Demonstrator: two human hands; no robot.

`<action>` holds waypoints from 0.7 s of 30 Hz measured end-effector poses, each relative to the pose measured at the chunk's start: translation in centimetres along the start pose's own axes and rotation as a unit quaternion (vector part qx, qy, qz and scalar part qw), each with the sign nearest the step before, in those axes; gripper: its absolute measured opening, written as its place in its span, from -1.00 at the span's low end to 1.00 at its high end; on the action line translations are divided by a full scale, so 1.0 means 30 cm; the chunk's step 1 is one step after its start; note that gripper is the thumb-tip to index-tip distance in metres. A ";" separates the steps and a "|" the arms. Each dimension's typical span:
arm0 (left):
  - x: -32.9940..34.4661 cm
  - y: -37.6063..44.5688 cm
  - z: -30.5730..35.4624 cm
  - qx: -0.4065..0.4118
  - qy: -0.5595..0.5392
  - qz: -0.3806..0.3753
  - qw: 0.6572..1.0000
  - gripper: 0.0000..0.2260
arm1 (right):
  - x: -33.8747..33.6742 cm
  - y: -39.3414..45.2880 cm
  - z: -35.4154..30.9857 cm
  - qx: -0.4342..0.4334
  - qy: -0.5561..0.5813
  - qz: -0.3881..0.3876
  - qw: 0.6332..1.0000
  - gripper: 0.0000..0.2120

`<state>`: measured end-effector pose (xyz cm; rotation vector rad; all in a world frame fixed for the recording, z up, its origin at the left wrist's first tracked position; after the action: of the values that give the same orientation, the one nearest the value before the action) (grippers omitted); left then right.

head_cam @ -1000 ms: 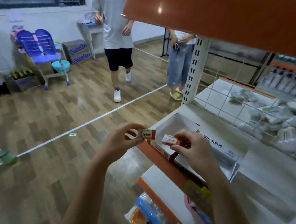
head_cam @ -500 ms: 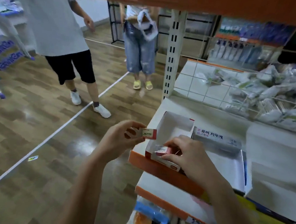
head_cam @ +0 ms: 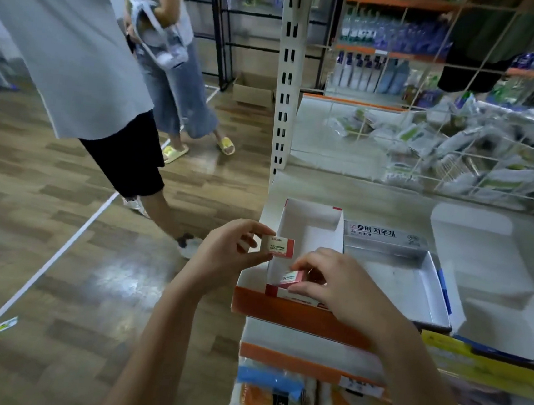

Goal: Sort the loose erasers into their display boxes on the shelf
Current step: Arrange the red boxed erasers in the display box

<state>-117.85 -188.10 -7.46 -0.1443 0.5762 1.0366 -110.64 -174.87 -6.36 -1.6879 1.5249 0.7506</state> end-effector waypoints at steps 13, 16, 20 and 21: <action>0.026 0.023 -0.032 0.021 0.019 -0.036 0.999 -0.68 | 0.043 0.016 -0.012 0.033 -0.052 -0.078 0.995 -0.73; 0.029 0.021 -0.033 0.024 0.029 -0.038 0.999 -0.70 | 0.050 0.020 -0.019 0.040 -0.072 -0.090 0.992 -0.73; 0.024 0.021 -0.016 0.031 0.051 -0.037 0.998 -0.70 | 0.055 0.023 -0.032 0.035 -0.097 -0.087 0.991 -0.71; 0.021 0.022 -0.006 0.035 0.060 -0.038 0.997 -0.71 | 0.051 0.020 -0.035 0.034 -0.096 -0.082 0.991 -0.71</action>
<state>-118.25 -187.33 -7.85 -0.1669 0.7090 0.9368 -111.10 -176.63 -7.09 -1.6176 1.2497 0.7429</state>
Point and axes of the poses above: each hand's wrist, its own y-axis towards the middle knuckle, its own x-axis out of the palm, z = x × y, the point moved 9 cm from there along y, towards the middle knuckle, and after that the axes turned 6 degrees about x, right-handed, at the moved point
